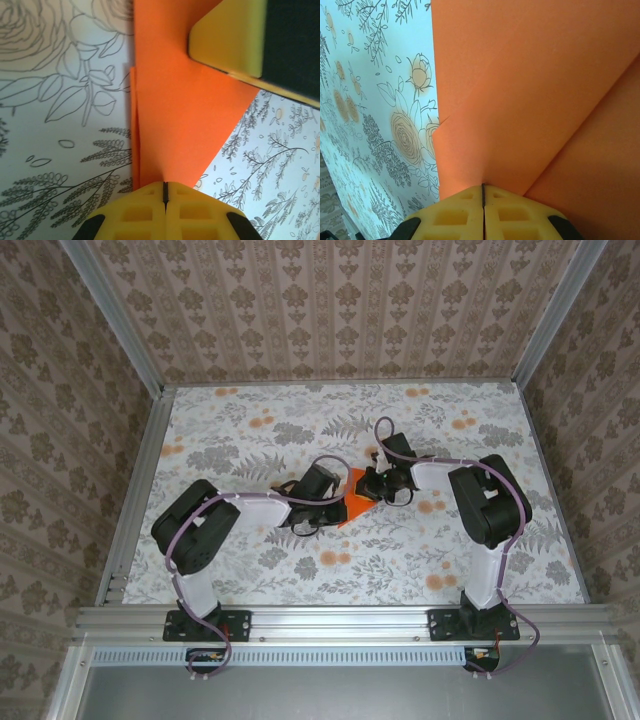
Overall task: Fold a paper plane with a square sheet of paper (pick it up from the middle)
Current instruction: Fourth fold the wing at the center of the table.
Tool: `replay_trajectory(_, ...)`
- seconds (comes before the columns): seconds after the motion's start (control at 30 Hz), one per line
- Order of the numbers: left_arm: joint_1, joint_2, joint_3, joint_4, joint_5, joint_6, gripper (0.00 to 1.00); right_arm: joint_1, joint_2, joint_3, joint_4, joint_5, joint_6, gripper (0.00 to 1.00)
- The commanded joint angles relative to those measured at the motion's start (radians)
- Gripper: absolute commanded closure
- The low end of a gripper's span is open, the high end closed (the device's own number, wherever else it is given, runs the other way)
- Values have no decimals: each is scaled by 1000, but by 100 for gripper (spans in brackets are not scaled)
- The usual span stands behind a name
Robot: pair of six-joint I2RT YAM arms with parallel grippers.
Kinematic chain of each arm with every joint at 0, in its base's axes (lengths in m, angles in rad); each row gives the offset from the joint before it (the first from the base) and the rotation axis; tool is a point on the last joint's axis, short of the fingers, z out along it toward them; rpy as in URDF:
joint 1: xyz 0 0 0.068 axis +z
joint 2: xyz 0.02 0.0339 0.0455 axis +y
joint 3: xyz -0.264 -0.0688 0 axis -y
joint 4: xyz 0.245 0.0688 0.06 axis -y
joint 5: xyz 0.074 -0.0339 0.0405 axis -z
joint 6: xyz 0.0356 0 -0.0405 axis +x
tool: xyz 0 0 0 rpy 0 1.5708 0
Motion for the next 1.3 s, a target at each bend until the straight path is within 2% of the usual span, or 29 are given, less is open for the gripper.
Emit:
replay_trajectory(0.0,6,25,-29,-30,-15,-21,100,-6,-54,-40,32,-9,-16,92)
replay_trajectory(0.33,6,41,-27,-46,-19,-25,100,81,-82,-81,33,-45,-37,92)
replay_trajectory(0.6,7,42,-29,-68,-24,-36,100,85,-20,-38,-54,29,-72,92)
replay_trajectory(0.93,6,48,-51,-134,-5,-52,100,15,36,37,-86,89,-112,92)
replay_trajectory(1.27,7,65,-68,-121,23,-53,100,-94,95,79,13,43,-86,92)
